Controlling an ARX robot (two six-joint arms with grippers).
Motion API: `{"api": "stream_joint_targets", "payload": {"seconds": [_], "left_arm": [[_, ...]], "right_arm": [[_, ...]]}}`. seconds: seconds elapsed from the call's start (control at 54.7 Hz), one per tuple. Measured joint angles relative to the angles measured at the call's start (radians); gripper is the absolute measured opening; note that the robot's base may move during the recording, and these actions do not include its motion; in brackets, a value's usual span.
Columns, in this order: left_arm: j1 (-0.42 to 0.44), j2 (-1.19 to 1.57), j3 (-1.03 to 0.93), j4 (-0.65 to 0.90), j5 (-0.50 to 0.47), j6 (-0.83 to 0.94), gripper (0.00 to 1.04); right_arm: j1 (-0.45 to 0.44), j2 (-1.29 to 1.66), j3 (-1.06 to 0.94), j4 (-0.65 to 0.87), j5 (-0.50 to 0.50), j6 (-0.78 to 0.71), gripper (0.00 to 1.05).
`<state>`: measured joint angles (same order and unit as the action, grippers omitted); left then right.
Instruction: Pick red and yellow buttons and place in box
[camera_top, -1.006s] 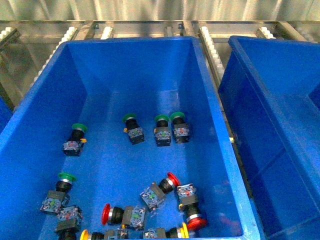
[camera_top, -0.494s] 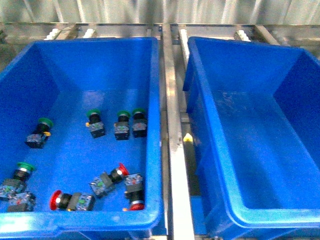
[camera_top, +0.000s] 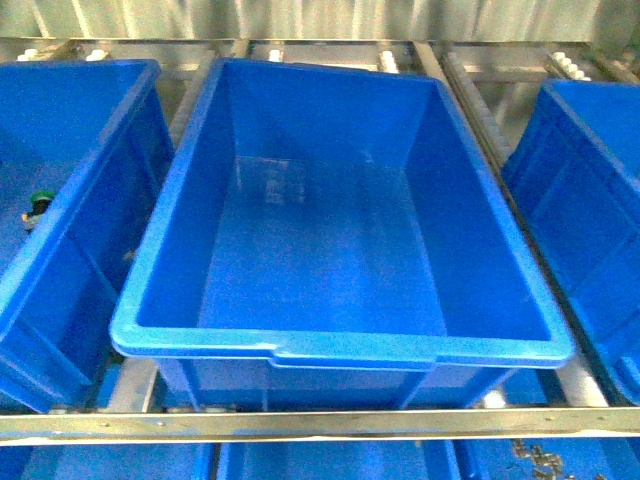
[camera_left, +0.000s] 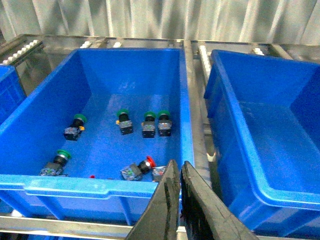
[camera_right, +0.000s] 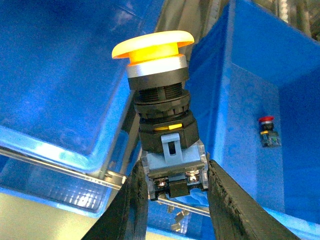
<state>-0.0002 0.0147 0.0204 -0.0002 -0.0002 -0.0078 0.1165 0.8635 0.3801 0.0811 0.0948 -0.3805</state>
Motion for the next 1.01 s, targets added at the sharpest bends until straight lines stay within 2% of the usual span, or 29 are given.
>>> {"api": "stream_joint_targets", "payload": {"seconds": [0.732, 1.006], "left_arm": [[0.0, 0.0, 0.0, 0.0, 0.003, 0.0, 0.02], [0.0, 0.0, 0.0, 0.0, 0.0, 0.0, 0.02]], "right_arm": [[0.042, 0.108, 0.021, 0.114, -0.048, 0.001, 0.26], [0.031, 0.103, 0.021, 0.114, -0.062, 0.003, 0.26]]}}
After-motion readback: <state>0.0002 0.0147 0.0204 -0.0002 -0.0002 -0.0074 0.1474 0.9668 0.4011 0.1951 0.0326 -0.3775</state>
